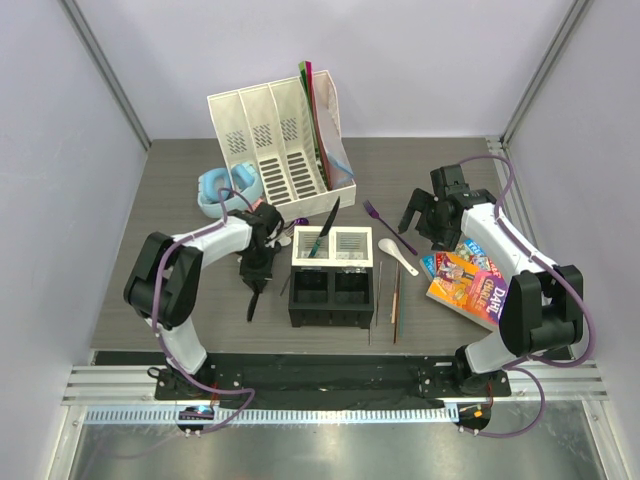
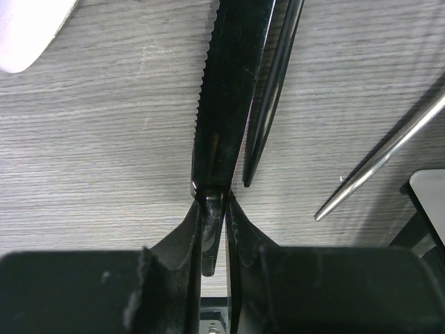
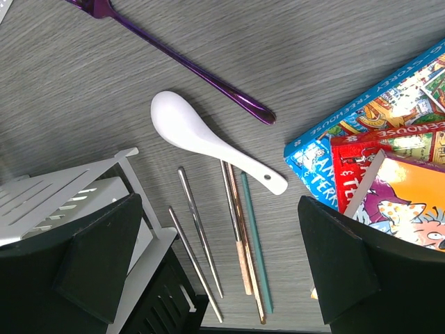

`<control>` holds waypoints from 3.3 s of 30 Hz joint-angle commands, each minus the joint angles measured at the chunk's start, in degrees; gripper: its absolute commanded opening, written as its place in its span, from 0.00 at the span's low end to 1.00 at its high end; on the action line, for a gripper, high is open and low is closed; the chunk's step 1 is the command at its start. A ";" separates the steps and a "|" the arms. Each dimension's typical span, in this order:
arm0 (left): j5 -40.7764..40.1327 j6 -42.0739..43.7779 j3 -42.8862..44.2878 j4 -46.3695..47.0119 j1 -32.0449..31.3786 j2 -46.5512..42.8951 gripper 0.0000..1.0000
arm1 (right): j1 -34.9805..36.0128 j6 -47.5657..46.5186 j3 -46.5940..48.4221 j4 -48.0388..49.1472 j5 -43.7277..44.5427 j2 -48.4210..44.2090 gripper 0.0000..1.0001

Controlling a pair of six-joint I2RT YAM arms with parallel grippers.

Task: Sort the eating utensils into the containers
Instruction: Pick up the knife at the center of the board.

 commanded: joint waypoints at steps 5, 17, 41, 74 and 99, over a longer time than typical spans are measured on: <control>6.24 -0.77 -4.17 1.63 -0.65 -0.69 0.00 | -0.14 0.38 2.14 1.11 -0.94 0.18 1.00; 5.72 -2.08 -3.73 -4.17 -1.53 -9.14 0.00 | -0.14 1.17 0.65 2.16 -1.64 0.01 1.00; 4.40 -2.08 -0.39 -3.21 -1.53 -2.91 0.22 | -0.14 0.65 0.03 2.42 -1.20 -0.52 1.00; 8.26 -0.68 -3.64 -0.13 -1.71 -2.37 0.00 | -0.14 0.56 2.05 2.07 -1.91 0.62 1.00; 6.16 -0.33 -3.20 -2.41 -1.80 -7.91 0.00 | -0.14 1.00 0.38 3.48 -1.82 -0.08 1.00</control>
